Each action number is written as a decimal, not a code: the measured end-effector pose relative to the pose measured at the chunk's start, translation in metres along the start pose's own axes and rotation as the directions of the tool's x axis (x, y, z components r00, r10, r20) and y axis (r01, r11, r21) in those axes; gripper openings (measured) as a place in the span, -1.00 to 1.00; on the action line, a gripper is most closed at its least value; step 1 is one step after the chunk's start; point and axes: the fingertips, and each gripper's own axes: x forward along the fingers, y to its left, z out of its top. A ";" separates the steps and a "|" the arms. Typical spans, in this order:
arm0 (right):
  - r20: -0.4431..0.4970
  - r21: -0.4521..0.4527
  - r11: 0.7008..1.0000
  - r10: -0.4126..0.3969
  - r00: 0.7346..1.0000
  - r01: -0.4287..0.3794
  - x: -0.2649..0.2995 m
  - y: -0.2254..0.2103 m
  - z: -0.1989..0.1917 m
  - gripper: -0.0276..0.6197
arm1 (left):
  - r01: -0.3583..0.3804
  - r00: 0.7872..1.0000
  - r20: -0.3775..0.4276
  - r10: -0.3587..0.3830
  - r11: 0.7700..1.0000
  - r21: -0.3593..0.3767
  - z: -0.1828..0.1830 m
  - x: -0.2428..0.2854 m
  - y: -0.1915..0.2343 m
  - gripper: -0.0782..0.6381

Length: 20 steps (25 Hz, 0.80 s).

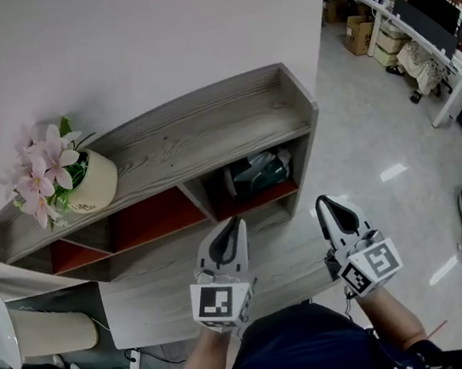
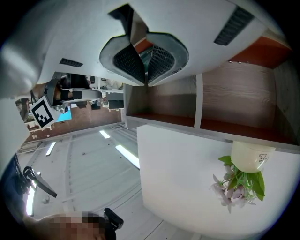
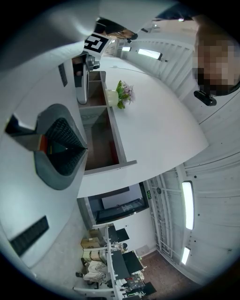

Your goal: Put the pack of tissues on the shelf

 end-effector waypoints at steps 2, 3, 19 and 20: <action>0.001 -0.006 1.000 -0.003 1.000 0.003 0.000 0.000 0.000 -0.88 | -0.006 1.000 0.003 0.006 1.000 -0.001 0.002 0.000 0.002 -0.69; 0.000 -0.009 1.000 -0.005 1.000 0.005 0.000 -0.001 0.000 -0.88 | -0.006 1.000 0.001 0.006 1.000 0.002 0.001 -0.001 0.003 -0.69; -0.019 -0.005 1.000 -0.020 1.000 0.020 -0.004 0.002 -0.004 -0.88 | 0.012 1.000 -0.016 -0.011 1.000 0.014 -0.004 0.000 0.007 -0.69; -0.019 -0.002 1.000 -0.021 1.000 0.021 -0.004 0.002 -0.004 -0.88 | 0.013 1.000 -0.018 -0.013 1.000 0.014 -0.005 0.000 0.007 -0.69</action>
